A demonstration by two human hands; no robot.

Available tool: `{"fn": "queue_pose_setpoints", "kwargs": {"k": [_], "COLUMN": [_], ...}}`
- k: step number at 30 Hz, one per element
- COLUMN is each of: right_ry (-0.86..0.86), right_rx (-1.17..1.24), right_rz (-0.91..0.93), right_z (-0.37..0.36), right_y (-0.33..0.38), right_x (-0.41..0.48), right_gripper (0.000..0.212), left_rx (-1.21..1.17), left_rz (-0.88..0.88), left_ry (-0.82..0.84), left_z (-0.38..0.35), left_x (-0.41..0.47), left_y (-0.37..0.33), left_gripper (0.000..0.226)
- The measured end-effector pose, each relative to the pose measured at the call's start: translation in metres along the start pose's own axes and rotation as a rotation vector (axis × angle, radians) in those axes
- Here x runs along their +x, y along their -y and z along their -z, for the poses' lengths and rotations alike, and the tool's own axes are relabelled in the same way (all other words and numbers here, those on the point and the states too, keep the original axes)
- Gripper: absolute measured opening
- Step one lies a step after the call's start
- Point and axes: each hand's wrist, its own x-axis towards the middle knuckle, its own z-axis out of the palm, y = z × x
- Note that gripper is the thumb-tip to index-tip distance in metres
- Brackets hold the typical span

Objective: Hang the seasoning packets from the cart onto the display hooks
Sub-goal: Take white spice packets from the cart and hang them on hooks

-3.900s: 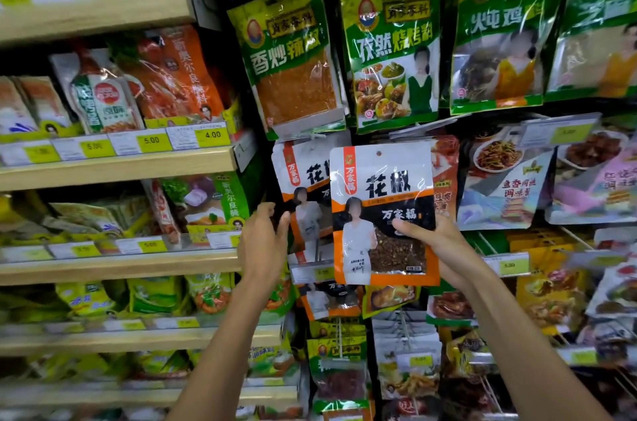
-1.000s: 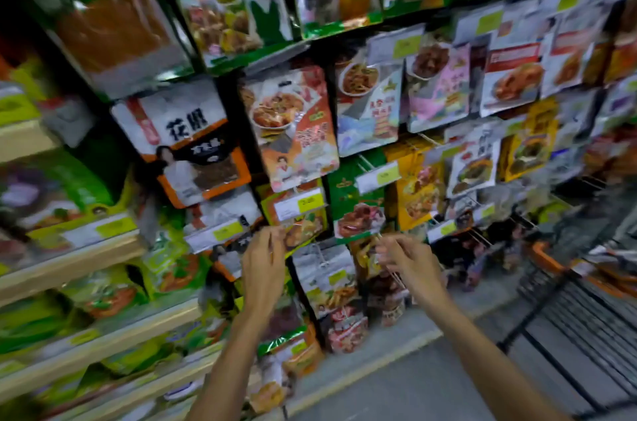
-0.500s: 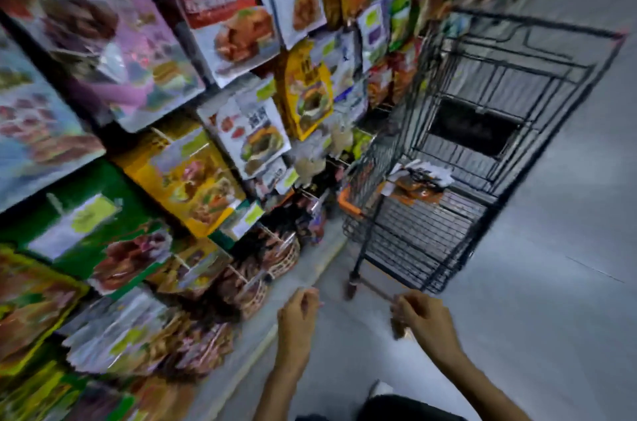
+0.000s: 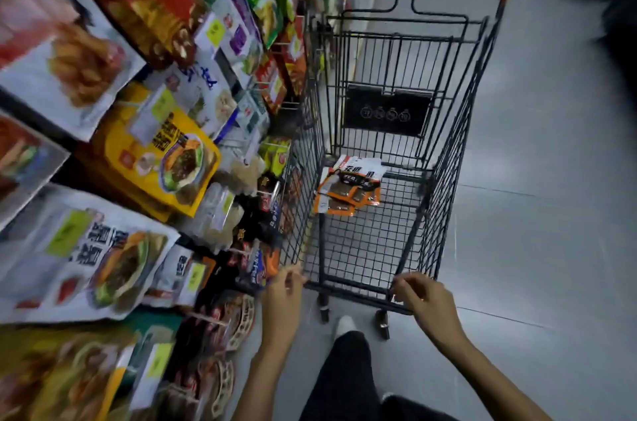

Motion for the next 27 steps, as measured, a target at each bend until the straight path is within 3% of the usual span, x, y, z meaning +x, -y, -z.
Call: {"fn": "queue_pose_setpoints", "kwargs": {"k": [7, 12, 18, 23, 27], "right_ry": [-0.113, -0.124, -0.137, -0.156, -0.113], "right_rx": [0.109, 0.186, 0.203, 0.213, 0.251], "right_rz": [-0.097, -0.173, -0.244, -0.331, -0.376], "right_z": [-0.014, -0.035, -0.070, -0.118, -0.156], "right_y": [0.026, 0.032, 0.015, -0.017, -0.044], "right_x": [0.083, 0.144, 0.251, 0.345, 0.399], "right_gripper": [0.011, 0.014, 0.025, 0.026, 0.019], "left_rx": [0.185, 0.270, 0.386, 0.319, 0.293], "left_rz": [-0.152, -0.220, -0.256, -0.216, -0.271], "left_ry": [0.113, 0.065, -0.147, -0.094, -0.090], "left_z": [-0.002, -0.003, -0.024, -0.052, -0.065], "left_x": [0.123, 0.197, 0.288, 0.350, 0.369], "left_y": [-0.030, -0.045, -0.052, -0.046, -0.037], "left_gripper": [0.020, 0.020, 0.032, 0.048, 0.046]}}
